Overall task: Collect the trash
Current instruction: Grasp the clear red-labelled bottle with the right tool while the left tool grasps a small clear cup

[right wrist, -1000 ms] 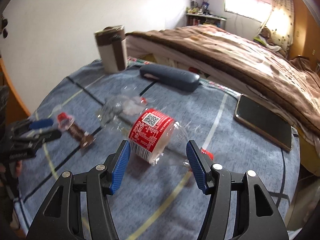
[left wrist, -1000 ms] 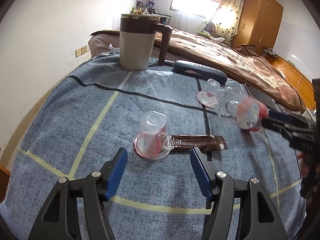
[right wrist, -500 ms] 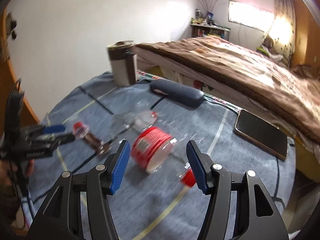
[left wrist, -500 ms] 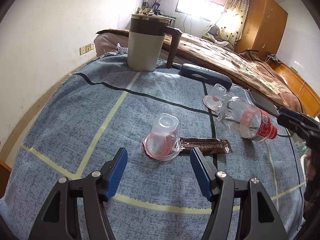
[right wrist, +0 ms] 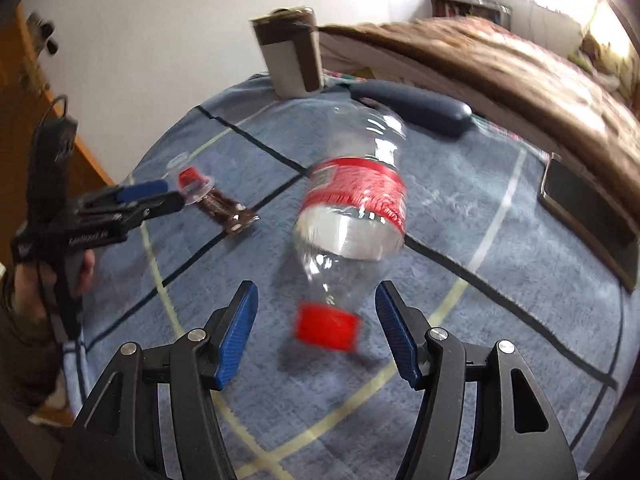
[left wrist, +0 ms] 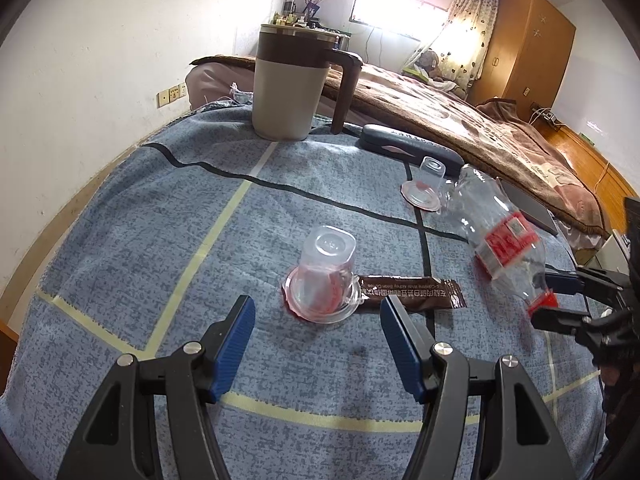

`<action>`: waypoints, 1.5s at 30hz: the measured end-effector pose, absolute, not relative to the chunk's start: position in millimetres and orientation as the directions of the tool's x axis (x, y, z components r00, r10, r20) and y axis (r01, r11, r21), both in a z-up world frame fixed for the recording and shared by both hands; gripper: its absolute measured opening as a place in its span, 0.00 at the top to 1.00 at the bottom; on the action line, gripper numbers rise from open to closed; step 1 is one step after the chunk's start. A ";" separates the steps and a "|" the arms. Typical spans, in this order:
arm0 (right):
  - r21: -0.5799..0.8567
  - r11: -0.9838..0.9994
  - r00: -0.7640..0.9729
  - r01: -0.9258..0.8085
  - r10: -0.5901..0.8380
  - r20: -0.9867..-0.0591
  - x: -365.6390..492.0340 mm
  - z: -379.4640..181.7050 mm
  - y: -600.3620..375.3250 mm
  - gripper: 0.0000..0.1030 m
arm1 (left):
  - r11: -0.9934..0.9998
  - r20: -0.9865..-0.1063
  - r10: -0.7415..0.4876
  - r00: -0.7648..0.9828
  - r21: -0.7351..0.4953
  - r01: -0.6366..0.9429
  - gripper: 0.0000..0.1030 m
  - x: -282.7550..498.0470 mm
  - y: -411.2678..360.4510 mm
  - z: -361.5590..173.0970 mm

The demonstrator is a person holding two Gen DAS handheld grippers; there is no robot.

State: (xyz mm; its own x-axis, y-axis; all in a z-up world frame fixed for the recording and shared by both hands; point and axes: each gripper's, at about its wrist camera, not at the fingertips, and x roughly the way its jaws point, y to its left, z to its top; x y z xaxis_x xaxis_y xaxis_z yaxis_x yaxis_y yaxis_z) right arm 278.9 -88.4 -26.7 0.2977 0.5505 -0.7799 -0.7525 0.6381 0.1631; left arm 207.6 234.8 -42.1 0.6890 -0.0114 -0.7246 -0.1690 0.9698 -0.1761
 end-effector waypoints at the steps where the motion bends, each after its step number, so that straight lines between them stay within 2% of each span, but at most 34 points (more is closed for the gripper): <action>1: 0.149 0.656 0.325 -0.740 0.542 -0.775 277.8 -24.6 -86.6 0.39 | 0.969 -0.725 -0.010 0.689 -0.176 -0.170 0.35 207.9 235.0 -41.8; 5: 0.238 0.732 0.359 -0.639 0.557 -0.749 287.4 -18.1 -81.0 0.38 | 0.969 -0.718 -0.005 0.696 -0.175 -0.174 0.35 208.6 236.3 -40.1; 13: 0.287 0.855 0.470 -0.432 0.485 -0.738 309.1 -19.9 -70.2 0.37 | 0.967 -0.717 -0.001 0.697 -0.179 -0.183 0.35 213.4 239.7 -40.4; 20: 0.236 0.900 0.502 -0.366 0.404 -0.765 319.5 -29.3 -62.1 0.37 | 0.965 -0.718 0.003 0.696 -0.180 -0.190 0.33 219.4 242.7 -42.4; 23: 0.168 0.918 0.516 -0.359 0.346 -0.784 319.4 -34.1 -57.7 0.37 | 0.963 -0.722 0.007 0.692 -0.180 -0.198 0.33 224.6 245.0 -44.4; 29: 0.150 0.917 0.530 -0.369 0.340 -0.777 315.6 -35.5 -60.1 0.38 | 0.959 -0.710 0.006 0.704 -0.195 -0.204 0.33 226.7 246.5 -44.3; 32: 0.148 0.915 0.534 -0.375 0.344 -0.772 312.5 -34.5 -61.2 0.38 | 0.960 -0.702 0.004 0.712 -0.196 -0.199 0.44 227.1 245.6 -42.9; 36: 0.148 0.917 0.547 -0.370 0.344 -0.763 311.2 -34.1 -62.1 0.39 | 0.963 -0.707 -0.003 0.707 -0.191 -0.187 0.68 228.1 242.9 -43.7; 45: 0.171 0.912 0.557 -0.374 0.368 -0.744 301.4 -27.2 -69.4 0.39 | 0.972 -0.695 0.007 0.719 -0.165 -0.169 0.69 216.8 235.0 -37.1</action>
State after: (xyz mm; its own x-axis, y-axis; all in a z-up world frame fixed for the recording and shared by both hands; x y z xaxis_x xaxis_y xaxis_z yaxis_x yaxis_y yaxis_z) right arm 301.4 -69.4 -27.2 0.5570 0.3684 -0.7444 -0.3738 0.9115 0.1714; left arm 216.8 235.0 -37.1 0.7187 0.0066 -0.6953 -0.1686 0.9718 -0.1651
